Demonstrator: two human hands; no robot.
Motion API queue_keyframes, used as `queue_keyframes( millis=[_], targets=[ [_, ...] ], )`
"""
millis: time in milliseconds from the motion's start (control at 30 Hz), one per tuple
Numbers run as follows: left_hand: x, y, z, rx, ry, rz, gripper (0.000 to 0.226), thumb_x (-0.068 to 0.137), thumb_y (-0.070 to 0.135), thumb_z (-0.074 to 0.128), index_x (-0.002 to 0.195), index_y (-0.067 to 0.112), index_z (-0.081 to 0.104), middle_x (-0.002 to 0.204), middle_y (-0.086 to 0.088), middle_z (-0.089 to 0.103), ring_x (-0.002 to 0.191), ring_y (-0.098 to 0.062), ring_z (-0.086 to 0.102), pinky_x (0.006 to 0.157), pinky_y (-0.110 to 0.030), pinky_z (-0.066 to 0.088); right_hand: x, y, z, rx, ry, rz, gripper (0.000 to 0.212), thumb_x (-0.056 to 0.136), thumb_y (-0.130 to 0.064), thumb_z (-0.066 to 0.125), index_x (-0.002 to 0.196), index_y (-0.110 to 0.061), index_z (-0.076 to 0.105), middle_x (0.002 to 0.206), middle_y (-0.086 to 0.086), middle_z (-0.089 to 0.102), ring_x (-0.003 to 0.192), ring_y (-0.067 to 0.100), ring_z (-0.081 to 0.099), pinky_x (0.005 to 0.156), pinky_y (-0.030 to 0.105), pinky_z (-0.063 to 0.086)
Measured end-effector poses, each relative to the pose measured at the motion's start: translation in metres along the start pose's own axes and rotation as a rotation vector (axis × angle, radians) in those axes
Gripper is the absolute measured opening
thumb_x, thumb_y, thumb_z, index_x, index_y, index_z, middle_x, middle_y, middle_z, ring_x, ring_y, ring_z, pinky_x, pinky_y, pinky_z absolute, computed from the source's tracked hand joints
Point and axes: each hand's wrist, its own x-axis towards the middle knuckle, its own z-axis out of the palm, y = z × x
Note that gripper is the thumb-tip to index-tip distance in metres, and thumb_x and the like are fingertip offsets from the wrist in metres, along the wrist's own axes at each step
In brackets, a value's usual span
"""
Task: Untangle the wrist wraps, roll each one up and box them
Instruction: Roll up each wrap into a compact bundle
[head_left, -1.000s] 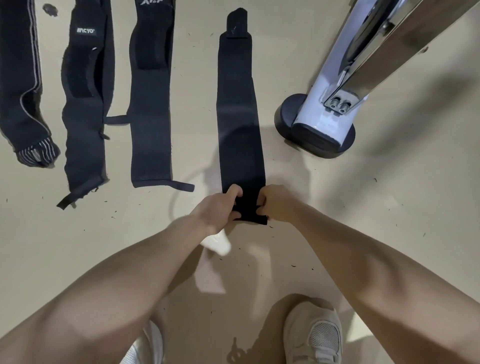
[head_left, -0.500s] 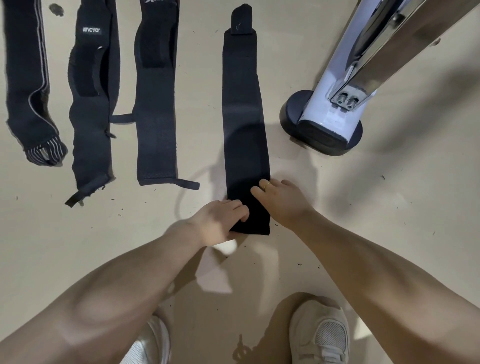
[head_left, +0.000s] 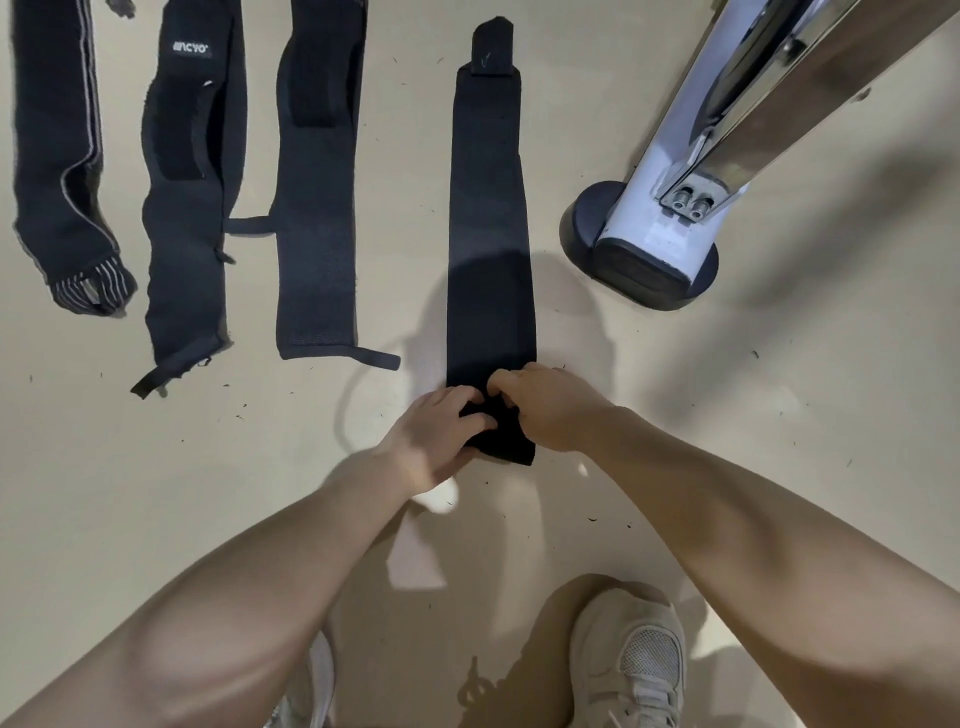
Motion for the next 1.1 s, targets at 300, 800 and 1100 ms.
queue_keyframes(
  millis=[300, 800, 1100],
  targets=[
    [0.013, 0.001, -0.006, 0.012, 0.156, -0.112, 0.022, 0.097, 0.014, 0.049, 0.118, 0.013, 0.050, 0.117, 0.000, 0.059, 0.102, -0.023, 0.055, 0.079, -0.026, 0.037, 0.003, -0.002, -0.002, -0.057, 0.017, 0.027, 0.027, 0.092, -0.033, 0.056, 0.110, -0.018, 0.044, 0.102, 0.003, 0.059, 0.088, 0.020, 0.049, 0.081, 0.032, 0.039],
    [0.008, -0.008, 0.008, 0.124, 0.138, -0.027, 0.042, 0.048, 0.016, 0.090, 0.081, 0.006, 0.067, 0.073, -0.006, 0.059, 0.055, -0.025, 0.055, 0.048, -0.026, 0.038, 0.028, -0.002, -0.006, 0.428, 0.043, 0.412, 0.032, 0.075, -0.013, 0.076, 0.091, -0.014, 0.048, 0.097, 0.007, 0.055, 0.084, 0.024, 0.053, 0.073, 0.033, 0.048],
    [0.028, 0.004, -0.010, -0.150, 0.052, -0.357, 0.034, 0.101, 0.022, 0.043, 0.133, 0.018, 0.054, 0.124, -0.002, 0.055, 0.114, -0.019, 0.051, 0.087, -0.020, 0.035, 0.017, -0.004, -0.006, -0.121, 0.081, 0.056, 0.027, 0.099, -0.022, 0.045, 0.111, -0.012, 0.066, 0.113, 0.005, 0.051, 0.098, 0.021, 0.053, 0.077, 0.029, 0.042]
  ],
)
